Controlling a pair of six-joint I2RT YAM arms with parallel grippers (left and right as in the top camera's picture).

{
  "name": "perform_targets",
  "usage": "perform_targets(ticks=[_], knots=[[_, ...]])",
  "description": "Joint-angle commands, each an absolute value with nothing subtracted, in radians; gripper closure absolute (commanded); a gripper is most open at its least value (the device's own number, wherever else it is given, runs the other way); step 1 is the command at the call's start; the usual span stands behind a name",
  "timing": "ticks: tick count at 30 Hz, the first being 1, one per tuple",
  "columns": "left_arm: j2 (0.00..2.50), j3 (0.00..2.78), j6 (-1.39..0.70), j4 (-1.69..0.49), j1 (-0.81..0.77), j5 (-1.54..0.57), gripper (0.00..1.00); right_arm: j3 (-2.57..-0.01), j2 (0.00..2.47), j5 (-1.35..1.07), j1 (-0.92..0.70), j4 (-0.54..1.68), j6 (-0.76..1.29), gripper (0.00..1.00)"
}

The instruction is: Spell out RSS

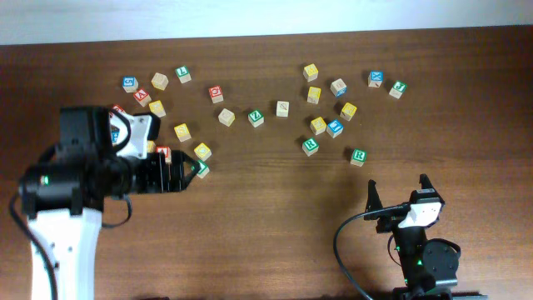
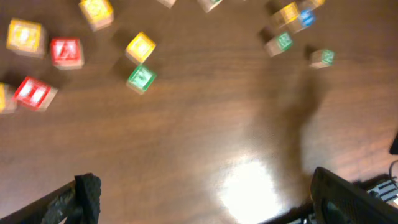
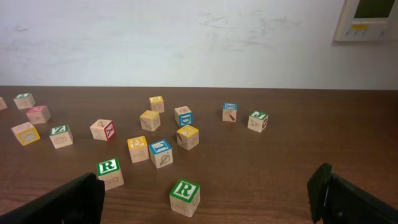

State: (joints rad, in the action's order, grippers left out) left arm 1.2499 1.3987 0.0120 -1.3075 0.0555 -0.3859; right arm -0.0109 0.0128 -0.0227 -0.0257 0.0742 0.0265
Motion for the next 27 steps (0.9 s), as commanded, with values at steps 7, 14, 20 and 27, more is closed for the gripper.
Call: perform_targets(ticks=[7,14,20,27], knots=[[1.341,1.457,-0.015,-1.349,0.059,-0.521,0.01,-0.006,0.005,-0.014,-0.019,0.079,0.030,0.02],[1.395,1.455,-0.265,-1.396,0.010,-0.258,0.01,-0.006,0.006,-0.014,-0.019,0.079,0.030,0.02],[1.437,1.452,-0.498,-1.423,-0.168,-0.051,0.01,-0.006,0.006,-0.014,-0.019,0.079,0.030,0.02],[1.451,1.393,-0.666,-1.423,-0.295,0.076,0.01,-0.006,0.005,-0.014,-0.019,0.079,0.030,0.02]])
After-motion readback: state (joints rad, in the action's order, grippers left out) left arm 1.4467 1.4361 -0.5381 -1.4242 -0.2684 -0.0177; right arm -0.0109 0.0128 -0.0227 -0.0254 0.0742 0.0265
